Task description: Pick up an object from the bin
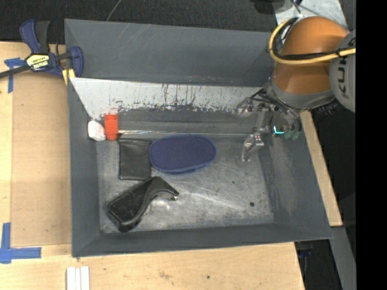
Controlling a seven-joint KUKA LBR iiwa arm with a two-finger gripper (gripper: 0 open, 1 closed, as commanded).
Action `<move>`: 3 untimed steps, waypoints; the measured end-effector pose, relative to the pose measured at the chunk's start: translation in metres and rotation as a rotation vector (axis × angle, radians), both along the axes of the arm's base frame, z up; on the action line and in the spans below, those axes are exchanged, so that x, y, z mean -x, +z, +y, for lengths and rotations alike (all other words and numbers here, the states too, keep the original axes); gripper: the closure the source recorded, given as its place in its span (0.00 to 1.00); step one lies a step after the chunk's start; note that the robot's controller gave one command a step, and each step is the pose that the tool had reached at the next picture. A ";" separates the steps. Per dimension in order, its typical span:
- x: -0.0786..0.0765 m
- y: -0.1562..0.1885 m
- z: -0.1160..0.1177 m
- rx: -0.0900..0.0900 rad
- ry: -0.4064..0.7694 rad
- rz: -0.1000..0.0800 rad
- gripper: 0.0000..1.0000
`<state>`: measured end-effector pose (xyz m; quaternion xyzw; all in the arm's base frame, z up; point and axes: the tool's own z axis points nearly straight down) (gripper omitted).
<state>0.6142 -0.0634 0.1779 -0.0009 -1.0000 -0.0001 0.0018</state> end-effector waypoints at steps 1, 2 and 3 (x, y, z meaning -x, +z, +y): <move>-0.012 -0.095 0.047 0.001 0.235 -0.011 0.00; -0.011 -0.097 0.047 0.000 0.236 -0.009 1.00; 0.031 0.057 0.030 0.002 0.437 -0.014 1.00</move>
Offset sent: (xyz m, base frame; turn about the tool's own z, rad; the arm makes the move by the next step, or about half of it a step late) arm 0.0107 0.0520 -0.1079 -0.2380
